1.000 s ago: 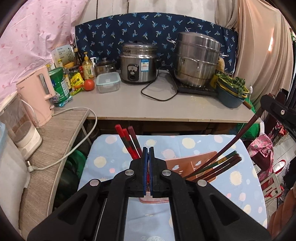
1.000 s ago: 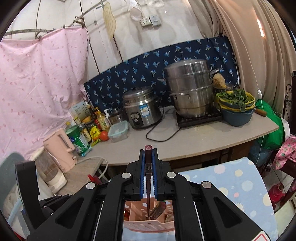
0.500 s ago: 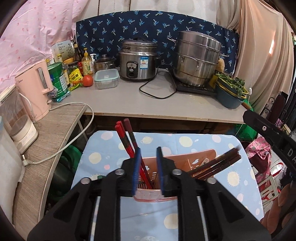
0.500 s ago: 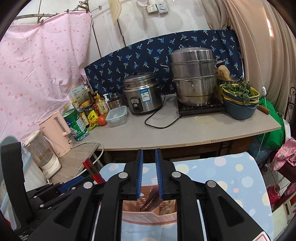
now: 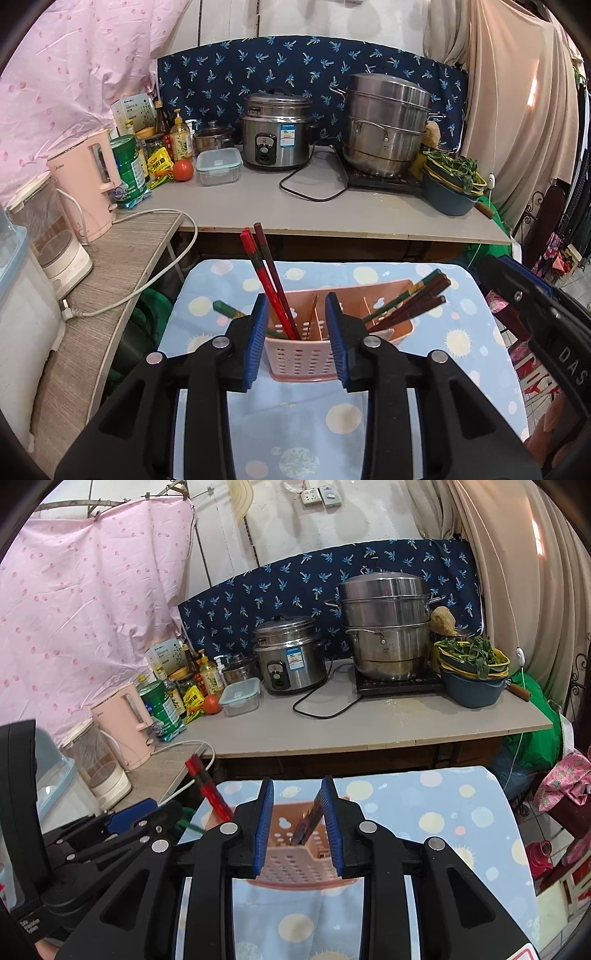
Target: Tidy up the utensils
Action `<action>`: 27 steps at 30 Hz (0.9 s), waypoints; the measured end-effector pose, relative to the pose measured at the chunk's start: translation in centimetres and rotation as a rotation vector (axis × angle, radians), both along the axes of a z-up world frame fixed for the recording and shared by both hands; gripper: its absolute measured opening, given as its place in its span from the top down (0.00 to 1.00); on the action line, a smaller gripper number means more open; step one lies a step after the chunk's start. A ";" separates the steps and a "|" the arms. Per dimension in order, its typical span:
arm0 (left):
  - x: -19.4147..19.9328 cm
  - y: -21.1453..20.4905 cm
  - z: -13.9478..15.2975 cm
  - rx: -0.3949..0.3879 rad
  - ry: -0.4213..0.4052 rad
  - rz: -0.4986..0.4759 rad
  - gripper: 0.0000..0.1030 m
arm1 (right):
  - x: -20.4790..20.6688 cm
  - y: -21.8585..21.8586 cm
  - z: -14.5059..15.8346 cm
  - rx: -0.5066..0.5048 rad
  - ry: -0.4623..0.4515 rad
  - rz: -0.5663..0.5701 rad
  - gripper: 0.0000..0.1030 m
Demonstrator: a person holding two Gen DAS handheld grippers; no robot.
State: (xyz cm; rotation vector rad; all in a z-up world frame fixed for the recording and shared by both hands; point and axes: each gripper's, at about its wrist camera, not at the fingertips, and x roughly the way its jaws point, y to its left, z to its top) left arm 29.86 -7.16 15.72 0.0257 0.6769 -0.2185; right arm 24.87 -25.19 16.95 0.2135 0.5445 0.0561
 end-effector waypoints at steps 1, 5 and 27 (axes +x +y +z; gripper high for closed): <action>-0.4 0.0 0.0 0.002 -0.001 0.001 0.71 | -0.4 0.1 -0.1 -0.005 0.002 0.001 0.74; -1.7 0.0 0.1 0.007 -0.001 0.000 0.69 | -2.3 0.6 -0.5 -0.023 0.009 0.002 0.68; -8.8 1.2 -1.5 0.029 -0.004 0.017 0.44 | -9.7 3.2 -3.1 -0.144 0.078 -0.030 0.61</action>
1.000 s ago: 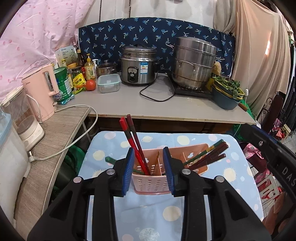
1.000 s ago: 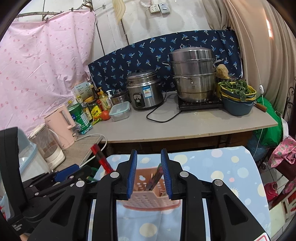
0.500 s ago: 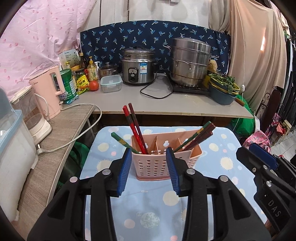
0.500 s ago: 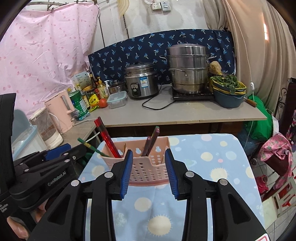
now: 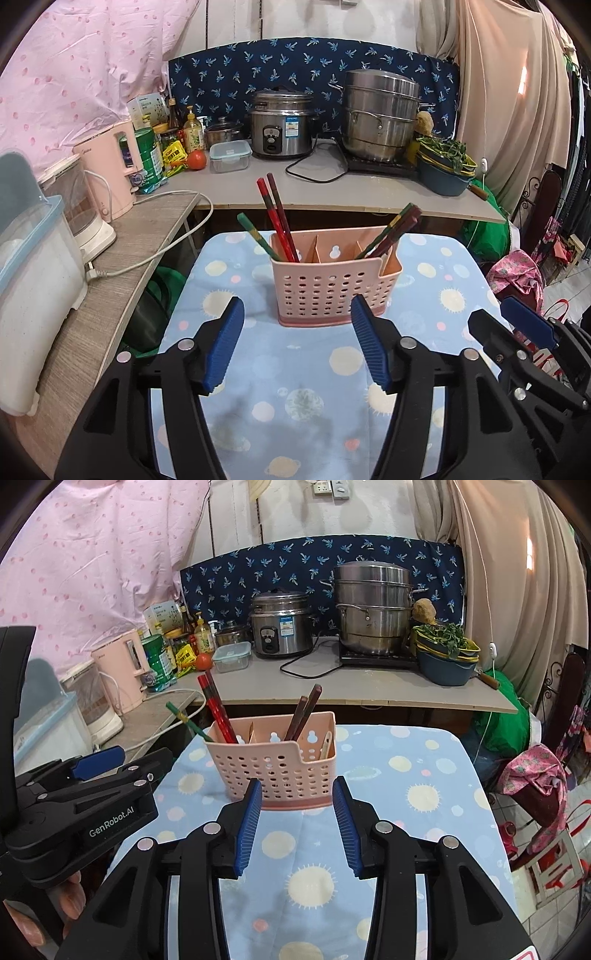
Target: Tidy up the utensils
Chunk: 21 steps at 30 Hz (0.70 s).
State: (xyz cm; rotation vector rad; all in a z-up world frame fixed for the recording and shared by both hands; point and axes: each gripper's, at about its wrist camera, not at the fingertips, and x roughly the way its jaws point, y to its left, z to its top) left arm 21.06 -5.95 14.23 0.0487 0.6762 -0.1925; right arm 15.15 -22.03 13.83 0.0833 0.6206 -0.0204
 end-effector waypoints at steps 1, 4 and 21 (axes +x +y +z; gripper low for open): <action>-0.3 0.0 -0.2 0.002 0.004 0.001 0.43 | -0.2 0.1 -0.1 -0.003 0.002 0.000 0.60; -0.9 0.2 -0.5 0.013 0.006 0.004 0.42 | -0.8 0.2 -0.4 -0.003 0.008 -0.002 0.56; -3.2 0.5 -2.8 0.032 0.039 0.019 0.27 | -2.8 -0.3 -2.7 -0.009 0.048 -0.024 0.34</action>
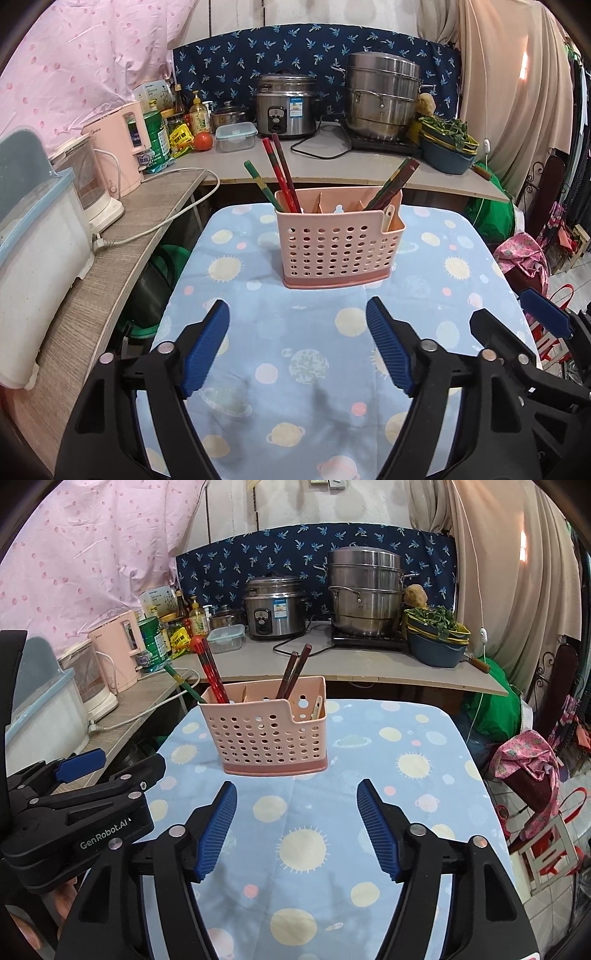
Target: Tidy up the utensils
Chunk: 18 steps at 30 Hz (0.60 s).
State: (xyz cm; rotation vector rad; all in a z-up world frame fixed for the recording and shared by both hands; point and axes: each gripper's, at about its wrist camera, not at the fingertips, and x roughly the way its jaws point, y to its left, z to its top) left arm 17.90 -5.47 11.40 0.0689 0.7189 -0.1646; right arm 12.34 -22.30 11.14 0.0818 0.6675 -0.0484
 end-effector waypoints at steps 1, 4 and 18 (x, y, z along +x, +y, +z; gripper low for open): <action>-0.1 0.0 -0.1 0.002 0.002 0.002 0.25 | 0.0 0.0 -0.1 -0.001 0.002 0.000 0.33; -0.2 0.1 -0.5 0.007 0.008 0.004 0.24 | -0.2 -0.2 -0.3 -0.008 0.005 -0.006 0.30; -0.2 0.9 -1.9 0.029 0.028 0.043 0.10 | -0.2 -0.4 -1.6 -0.014 0.037 -0.018 0.13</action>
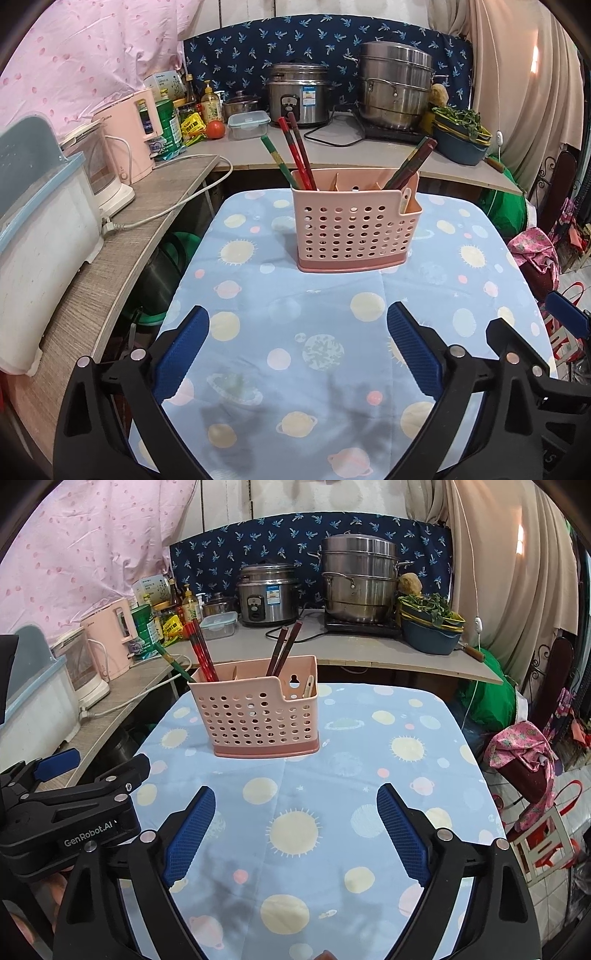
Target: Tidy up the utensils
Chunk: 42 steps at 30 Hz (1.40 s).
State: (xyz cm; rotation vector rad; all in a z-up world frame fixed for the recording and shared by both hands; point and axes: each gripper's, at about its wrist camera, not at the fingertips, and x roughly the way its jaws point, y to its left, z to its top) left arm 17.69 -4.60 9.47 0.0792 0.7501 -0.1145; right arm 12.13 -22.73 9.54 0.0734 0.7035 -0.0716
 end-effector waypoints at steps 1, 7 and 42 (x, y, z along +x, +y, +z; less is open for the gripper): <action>0.0 0.0 -0.1 0.004 0.002 0.004 0.10 | 0.0 -0.1 -0.1 0.006 0.003 0.000 0.08; 0.0 0.2 -0.6 0.011 0.010 0.013 0.08 | 0.2 -0.2 -1.0 0.025 0.034 0.001 0.06; 0.6 0.6 -2.0 0.046 0.036 0.044 0.07 | 1.1 -0.2 -2.4 0.012 0.071 -0.023 0.06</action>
